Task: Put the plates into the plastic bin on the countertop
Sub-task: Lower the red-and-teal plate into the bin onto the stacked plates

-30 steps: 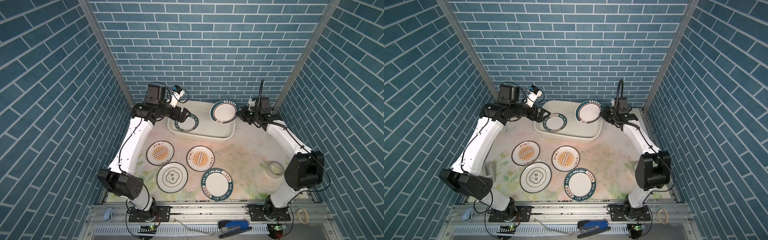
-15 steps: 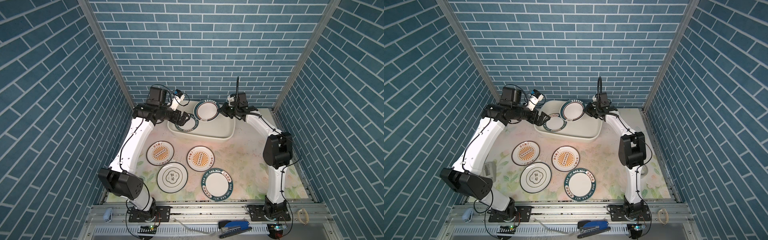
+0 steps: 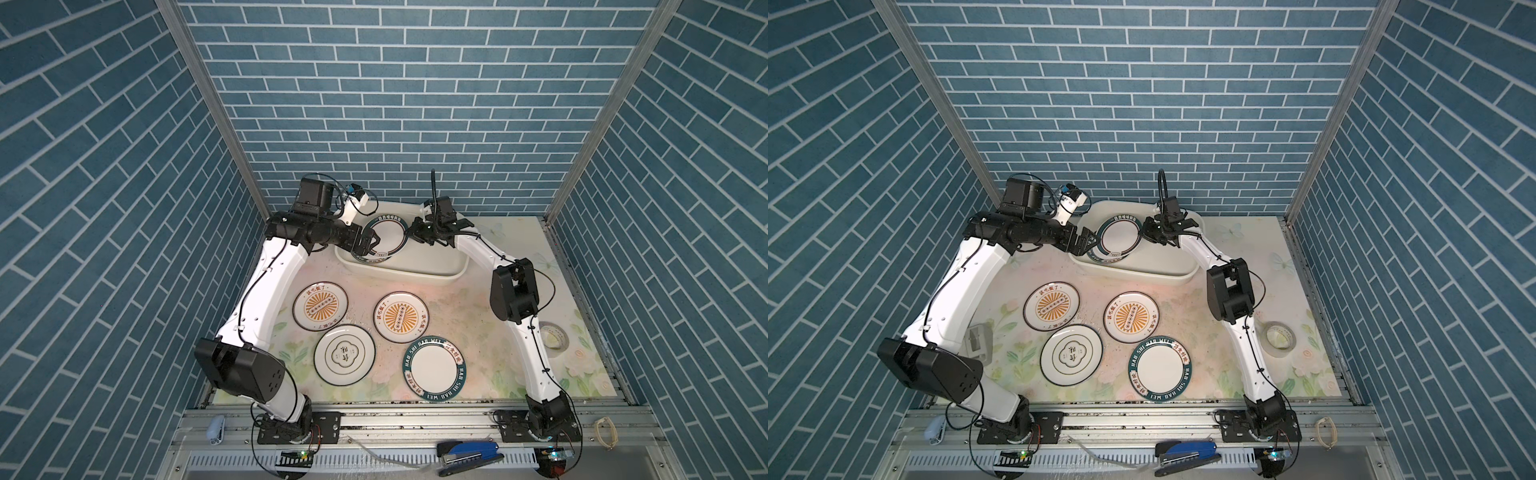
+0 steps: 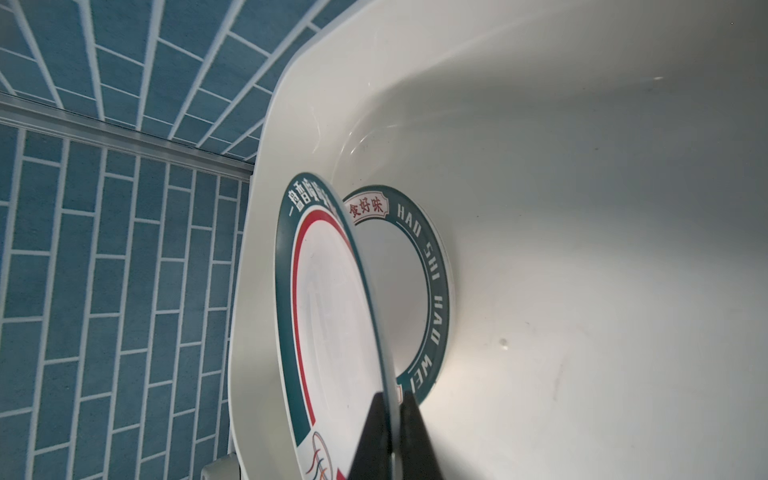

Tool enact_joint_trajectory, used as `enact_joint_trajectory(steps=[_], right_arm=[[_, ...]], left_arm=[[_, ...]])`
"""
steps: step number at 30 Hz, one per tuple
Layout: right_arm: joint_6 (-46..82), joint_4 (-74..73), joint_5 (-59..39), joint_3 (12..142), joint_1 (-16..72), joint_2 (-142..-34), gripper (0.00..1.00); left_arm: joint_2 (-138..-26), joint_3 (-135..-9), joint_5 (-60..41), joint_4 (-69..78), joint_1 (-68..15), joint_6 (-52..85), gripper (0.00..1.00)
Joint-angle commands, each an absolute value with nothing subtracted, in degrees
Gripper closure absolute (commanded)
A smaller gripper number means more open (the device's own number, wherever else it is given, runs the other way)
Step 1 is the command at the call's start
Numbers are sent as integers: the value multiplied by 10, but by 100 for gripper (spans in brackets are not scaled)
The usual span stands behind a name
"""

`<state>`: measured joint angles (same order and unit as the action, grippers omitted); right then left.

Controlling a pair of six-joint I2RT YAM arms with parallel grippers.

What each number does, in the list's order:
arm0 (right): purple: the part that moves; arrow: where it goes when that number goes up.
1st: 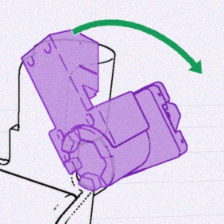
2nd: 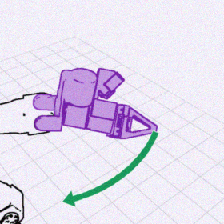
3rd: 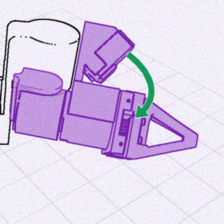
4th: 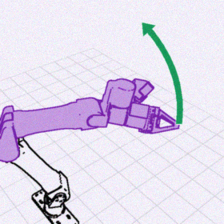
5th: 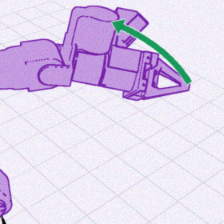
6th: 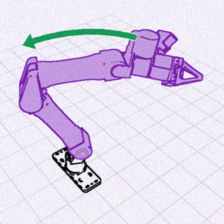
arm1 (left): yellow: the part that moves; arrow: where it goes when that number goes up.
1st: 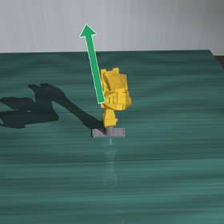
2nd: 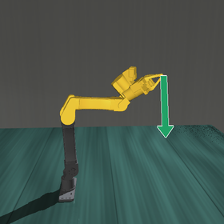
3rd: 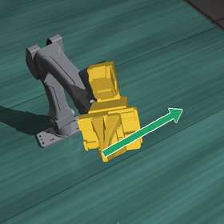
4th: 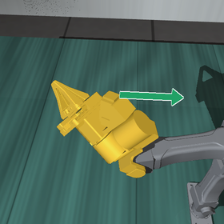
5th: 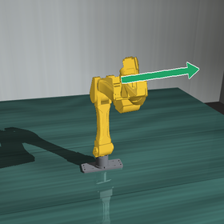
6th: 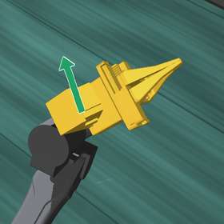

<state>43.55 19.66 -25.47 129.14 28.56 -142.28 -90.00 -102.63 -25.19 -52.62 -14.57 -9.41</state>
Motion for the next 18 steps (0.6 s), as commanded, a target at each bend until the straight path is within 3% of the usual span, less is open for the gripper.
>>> enact_joint_trajectory(steps=[1,18], right_arm=[[427,201,-255,1343,288,-1432,100],[435,214,-196,1416,316,-1500,100]], left_arm=[[-896,-1042,-264,-526,-146,-84,0],[-889,-1044,-272,-525,-146,-80,1]])
